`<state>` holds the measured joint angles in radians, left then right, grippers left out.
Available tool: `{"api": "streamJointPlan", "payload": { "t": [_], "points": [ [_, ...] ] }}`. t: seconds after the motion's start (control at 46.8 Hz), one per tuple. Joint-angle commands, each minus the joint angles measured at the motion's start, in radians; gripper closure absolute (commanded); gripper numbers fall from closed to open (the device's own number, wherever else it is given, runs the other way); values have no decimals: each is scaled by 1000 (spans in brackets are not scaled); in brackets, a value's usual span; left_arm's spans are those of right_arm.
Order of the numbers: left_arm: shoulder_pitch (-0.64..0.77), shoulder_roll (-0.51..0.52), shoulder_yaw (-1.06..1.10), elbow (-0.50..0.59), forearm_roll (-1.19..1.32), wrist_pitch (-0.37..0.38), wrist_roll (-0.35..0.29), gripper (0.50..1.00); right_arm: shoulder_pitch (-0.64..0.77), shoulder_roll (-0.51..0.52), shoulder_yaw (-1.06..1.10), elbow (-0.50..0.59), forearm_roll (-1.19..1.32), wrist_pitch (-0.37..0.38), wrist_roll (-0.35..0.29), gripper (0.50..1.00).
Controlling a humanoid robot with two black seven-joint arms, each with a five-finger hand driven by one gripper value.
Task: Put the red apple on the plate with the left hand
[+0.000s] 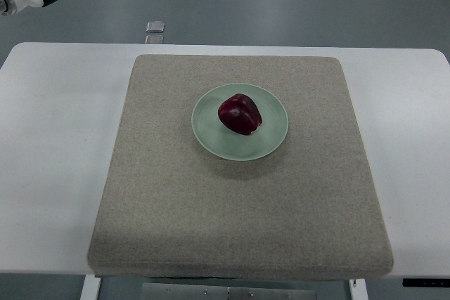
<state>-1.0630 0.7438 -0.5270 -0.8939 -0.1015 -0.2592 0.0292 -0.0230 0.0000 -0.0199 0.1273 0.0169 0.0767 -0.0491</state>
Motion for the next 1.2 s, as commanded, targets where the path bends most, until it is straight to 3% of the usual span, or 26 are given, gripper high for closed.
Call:
{"api": "streamJointPlan", "payload": {
  "t": [0.0,0.363,0.726,1.175],
  "points": [
    [38,-4,-65,1,3,-3,-5,501,0,0,0,0,0,0,0,572],
    [57,-6,-91,21,11,1,-12,501,0,0,0,0,0,0,0,572],
    [71,-18,-94,247,11,11,-9,501,0,0,0,0,0,0,0,570],
    [63,-37,-91,244,11,11,-6,501,0,0,0,0,0,0,0,572]
  ]
}}
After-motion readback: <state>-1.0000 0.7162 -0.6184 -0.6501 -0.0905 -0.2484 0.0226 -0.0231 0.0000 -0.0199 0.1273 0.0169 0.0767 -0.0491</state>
